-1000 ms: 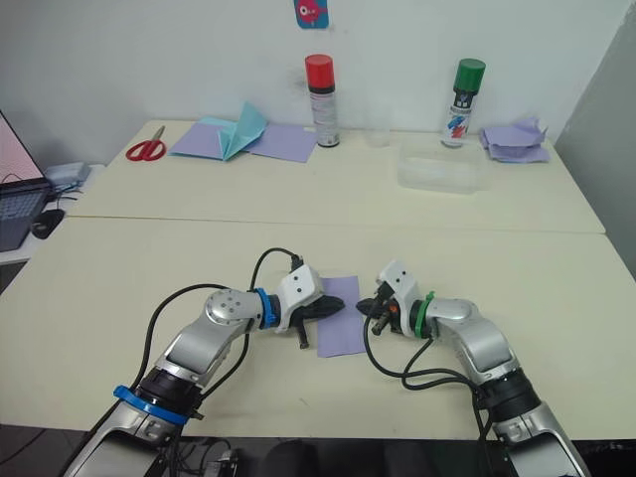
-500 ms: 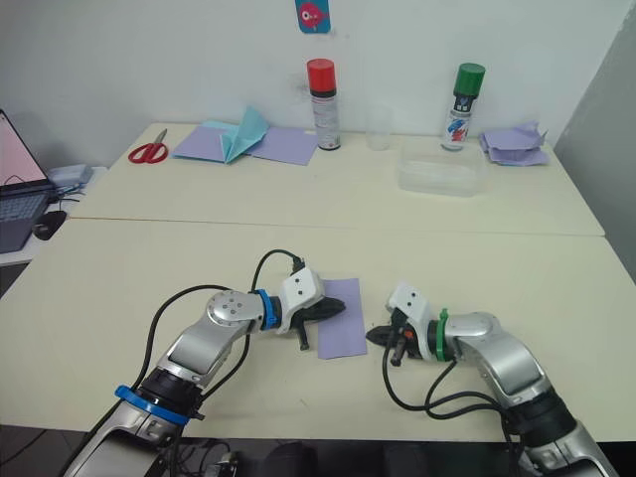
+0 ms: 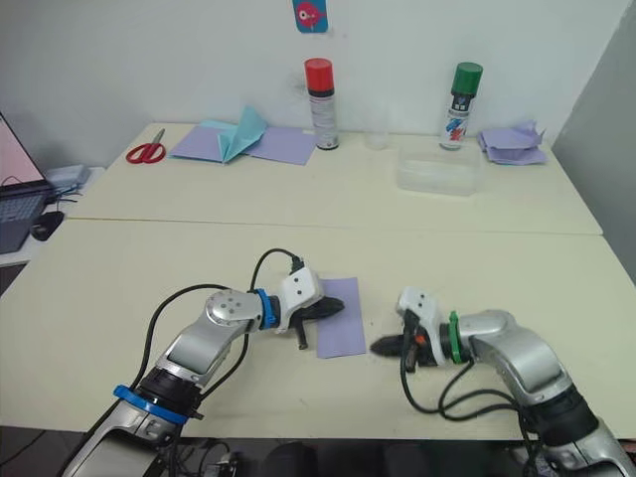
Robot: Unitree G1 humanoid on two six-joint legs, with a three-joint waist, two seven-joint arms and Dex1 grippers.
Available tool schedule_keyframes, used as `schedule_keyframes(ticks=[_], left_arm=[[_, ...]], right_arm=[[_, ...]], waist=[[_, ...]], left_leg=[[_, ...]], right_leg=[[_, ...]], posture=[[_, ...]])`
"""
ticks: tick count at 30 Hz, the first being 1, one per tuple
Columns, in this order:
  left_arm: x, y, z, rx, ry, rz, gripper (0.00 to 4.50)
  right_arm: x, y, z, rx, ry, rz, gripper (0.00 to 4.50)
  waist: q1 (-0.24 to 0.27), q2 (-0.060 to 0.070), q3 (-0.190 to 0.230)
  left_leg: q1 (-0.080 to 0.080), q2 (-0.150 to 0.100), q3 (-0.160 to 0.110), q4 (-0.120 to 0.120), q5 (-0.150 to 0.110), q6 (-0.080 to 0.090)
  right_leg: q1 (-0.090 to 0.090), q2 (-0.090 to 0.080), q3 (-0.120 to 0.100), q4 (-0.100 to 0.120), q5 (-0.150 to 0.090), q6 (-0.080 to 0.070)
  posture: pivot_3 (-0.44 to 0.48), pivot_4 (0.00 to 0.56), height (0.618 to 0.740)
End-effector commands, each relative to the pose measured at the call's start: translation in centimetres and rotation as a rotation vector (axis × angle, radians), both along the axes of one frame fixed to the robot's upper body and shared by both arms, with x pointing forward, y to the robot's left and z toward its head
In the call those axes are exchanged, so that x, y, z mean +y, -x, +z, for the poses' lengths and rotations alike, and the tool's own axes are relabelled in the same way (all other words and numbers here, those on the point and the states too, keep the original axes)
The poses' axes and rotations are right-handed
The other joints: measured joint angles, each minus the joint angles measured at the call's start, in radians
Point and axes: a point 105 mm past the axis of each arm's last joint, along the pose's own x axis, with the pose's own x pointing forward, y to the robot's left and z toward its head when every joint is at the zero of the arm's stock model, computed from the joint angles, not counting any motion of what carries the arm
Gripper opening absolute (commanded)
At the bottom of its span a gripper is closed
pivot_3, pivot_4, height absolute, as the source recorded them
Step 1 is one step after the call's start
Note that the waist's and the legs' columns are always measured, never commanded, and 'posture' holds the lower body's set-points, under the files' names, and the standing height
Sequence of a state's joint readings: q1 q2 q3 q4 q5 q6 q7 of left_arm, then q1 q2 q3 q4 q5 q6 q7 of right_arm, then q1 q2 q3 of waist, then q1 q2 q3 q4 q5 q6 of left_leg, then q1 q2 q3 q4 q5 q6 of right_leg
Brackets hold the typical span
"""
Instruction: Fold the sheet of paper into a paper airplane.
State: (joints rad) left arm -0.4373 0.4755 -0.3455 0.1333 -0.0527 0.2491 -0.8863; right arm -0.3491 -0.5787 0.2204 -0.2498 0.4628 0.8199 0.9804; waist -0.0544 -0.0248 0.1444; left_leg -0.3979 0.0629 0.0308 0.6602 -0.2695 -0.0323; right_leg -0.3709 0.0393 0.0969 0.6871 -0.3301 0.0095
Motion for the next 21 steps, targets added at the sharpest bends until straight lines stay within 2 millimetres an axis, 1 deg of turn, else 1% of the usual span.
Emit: schedule_keyframes(ticks=[1,4,7,13,18,21], left_arm=[[2.8,0.8,-4.4,0.13,-0.136,0.076,0.0],[2.9,0.8,-4.5,0.13,-0.139,0.074,0.0],[2.9,0.8,-4.4,0.129,-0.141,0.072,0.0],[3.0,0.9,-4.6,0.138,-0.149,0.066,0.0],[3.1,1.3,-5.0,0.157,-0.168,0.041,0.0],[3.1,1.4,-5.2,0.156,-0.183,0.03,0.0]], right_arm=[[0.9,-1.2,1.2,-0.041,-0.067,-0.038,0.04],[1.7,-2.2,0.1,-0.058,-0.046,-0.087,0.04],[1.9,-2.8,-1.2,-0.074,0.002,-0.111,0.04],[2.1,-3.9,-2.9,-0.103,0.071,-0.139,0.04],[3.0,-5.8,-3.1,-0.116,0.042,-0.203,0.04],[2.9,-7.7,-3.2,-0.139,0.046,-0.277,0.04]], waist=[[0.001,0.0,0.0],[0.001,0.0,0.0],[0.001,0.0,0.0],[-0.002,0.0,0.0],[-0.004,0.0,0.0],[-0.005,0.0,0.0]], left_leg=[[0.0,0.0,0.0,0.0,0.0,0.0],[0.0,0.0,0.0,0.0,0.0,0.0],[-0.001,0.0,0.0,0.0,0.0,0.0],[0.0,0.0,0.001,0.0,0.0,0.0],[0.001,0.001,0.001,0.0,0.0,0.0],[0.002,0.001,0.001,0.0,0.0,0.0]], right_leg=[[0.0,0.0,0.0,0.0,0.0,0.0],[0.0,0.0,0.0,0.0,0.0,-0.001],[-0.001,0.0,0.001,0.0,0.001,-0.001],[-0.001,0.0,0.001,0.001,0.001,-0.001],[-0.001,0.0,0.001,0.002,0.0,-0.001],[-0.001,0.0,0.001,0.003,0.001,-0.001]], posture=[[0.0,0.15,0.74],[0.0,0.15,0.74],[0.0,0.15,0.74],[0.0,0.15,0.74],[0.0,0.15,0.74],[0.0,0.15,0.74]])
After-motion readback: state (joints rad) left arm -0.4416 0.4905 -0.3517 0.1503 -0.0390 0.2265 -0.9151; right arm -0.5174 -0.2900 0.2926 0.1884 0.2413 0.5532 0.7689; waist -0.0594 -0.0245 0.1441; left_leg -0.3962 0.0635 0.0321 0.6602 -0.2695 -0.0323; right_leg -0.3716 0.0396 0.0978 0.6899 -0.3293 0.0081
